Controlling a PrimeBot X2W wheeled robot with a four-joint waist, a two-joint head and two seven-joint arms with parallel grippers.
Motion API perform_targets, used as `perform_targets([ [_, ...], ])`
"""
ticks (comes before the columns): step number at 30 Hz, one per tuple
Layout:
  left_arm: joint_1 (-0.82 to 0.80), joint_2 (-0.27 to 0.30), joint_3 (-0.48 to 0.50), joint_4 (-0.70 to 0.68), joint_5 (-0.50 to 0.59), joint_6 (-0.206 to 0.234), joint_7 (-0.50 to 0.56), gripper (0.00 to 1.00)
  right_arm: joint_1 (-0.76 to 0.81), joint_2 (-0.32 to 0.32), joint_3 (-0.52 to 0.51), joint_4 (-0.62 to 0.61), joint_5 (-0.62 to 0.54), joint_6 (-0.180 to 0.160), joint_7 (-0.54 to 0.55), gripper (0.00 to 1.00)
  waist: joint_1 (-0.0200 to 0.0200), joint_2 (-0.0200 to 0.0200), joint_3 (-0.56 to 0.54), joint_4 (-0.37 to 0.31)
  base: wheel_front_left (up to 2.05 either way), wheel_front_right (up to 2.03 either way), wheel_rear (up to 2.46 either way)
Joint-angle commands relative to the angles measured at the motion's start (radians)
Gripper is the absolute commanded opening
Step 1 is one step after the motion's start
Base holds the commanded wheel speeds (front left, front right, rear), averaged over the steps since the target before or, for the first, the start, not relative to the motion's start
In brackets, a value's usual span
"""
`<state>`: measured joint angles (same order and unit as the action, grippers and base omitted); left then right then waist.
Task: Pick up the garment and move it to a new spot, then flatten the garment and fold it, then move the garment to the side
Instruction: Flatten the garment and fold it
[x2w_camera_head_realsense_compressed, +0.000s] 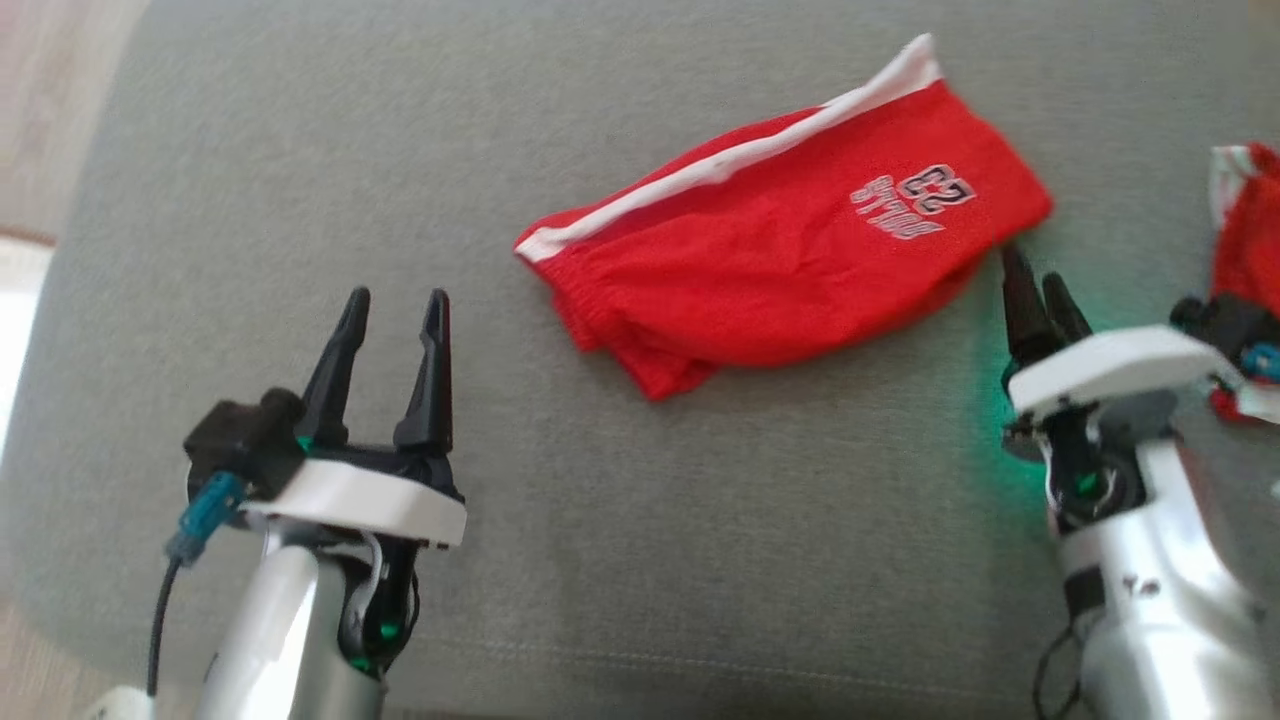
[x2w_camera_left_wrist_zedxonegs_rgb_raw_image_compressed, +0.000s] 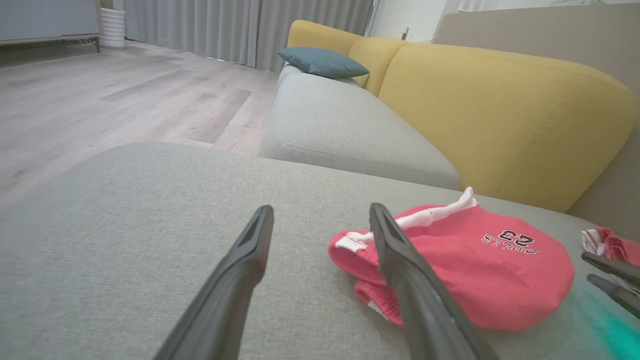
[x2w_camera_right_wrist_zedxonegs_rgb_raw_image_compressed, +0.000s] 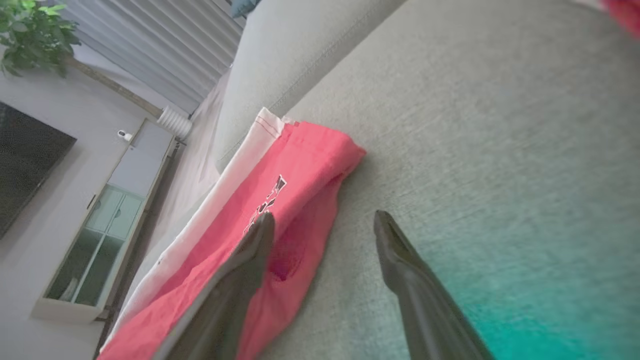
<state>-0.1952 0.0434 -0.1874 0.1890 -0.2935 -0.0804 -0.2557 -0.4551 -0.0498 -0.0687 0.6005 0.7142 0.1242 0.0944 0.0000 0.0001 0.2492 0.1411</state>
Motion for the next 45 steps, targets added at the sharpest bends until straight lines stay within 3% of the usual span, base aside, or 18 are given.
perform_targets([
  [1, -0.047, 0.007, 0.025, -0.034, -0.004, -0.005, -0.006, 1.0, -0.068, -0.001, 0.011, 0.013, 0.031, 0.007, 0.019, 1.0, 0.0, -0.0001, 0.029, 0.036, 0.0, 0.0, 0.0],
  [7, -0.062, 0.007, 0.042, -0.049, -0.049, 0.008, -0.006, 1.0, -0.168, -0.001, -0.026, 0.164, 0.11, 0.007, 0.068, 1.0, 0.0, -0.0001, 0.048, 0.06, 0.0, 0.0, 0.0],
  [15, -0.084, 0.007, 0.049, -0.075, -0.061, 0.009, -0.006, 1.0, -0.339, -0.001, -0.068, 0.417, 0.041, 0.007, 0.088, 1.0, 0.0, -0.0001, 0.083, 0.086, 0.0, 0.0, 0.0],
  [20, -0.092, 0.007, 0.049, -0.08, -0.066, 0.012, -0.006, 1.0, -0.44, -0.001, -0.053, 0.526, 0.018, 0.007, 0.093, 1.0, 0.0, -0.0001, 0.1, 0.092, 0.0, 0.0, 0.0],
  [24, -0.085, 0.007, 0.05, -0.069, -0.064, 0.013, -0.006, 1.0, -0.486, -0.001, -0.011, 0.56, 0.063, 0.007, 0.086, 1.0, 0.0, -0.0001, 0.091, 0.082, 0.0, 0.0, 0.0],
  [25, -0.081, 0.007, 0.05, -0.063, -0.061, 0.014, -0.006, 1.0, -0.487, -0.001, 0.008, 0.554, 0.089, 0.007, 0.083, 0.26, 0.0, -0.0001, 0.084, 0.078, 0.0, 0.0, 0.0],
  [26, -0.078, 0.007, 0.049, -0.058, -0.057, 0.014, -0.006, 1.0, -0.482, 0.0, 0.032, 0.543, 0.113, 0.007, 0.074, 0.0, 0.0, -0.0001, 0.076, 0.071, 0.0, 0.0, 0.0],
  [37, -0.036, 0.007, 0.062, -0.047, -0.035, 0.009, -0.006, 1.0, -0.282, 0.0, 0.206, 0.406, 0.321, 0.007, -0.14, 0.0, 0.0, -0.0001, -0.031, -0.031, 0.0, 0.0, 0.0],
  [45, 0.026, 0.007, 0.062, -0.048, -0.037, 0.015, -0.006, 1.0, -0.092, -0.003, 0.176, 0.282, 0.363, 0.007, -0.248, 0.0, 0.0, -0.0001, -0.092, -0.097, 0.0, 0.0, 0.0],
])
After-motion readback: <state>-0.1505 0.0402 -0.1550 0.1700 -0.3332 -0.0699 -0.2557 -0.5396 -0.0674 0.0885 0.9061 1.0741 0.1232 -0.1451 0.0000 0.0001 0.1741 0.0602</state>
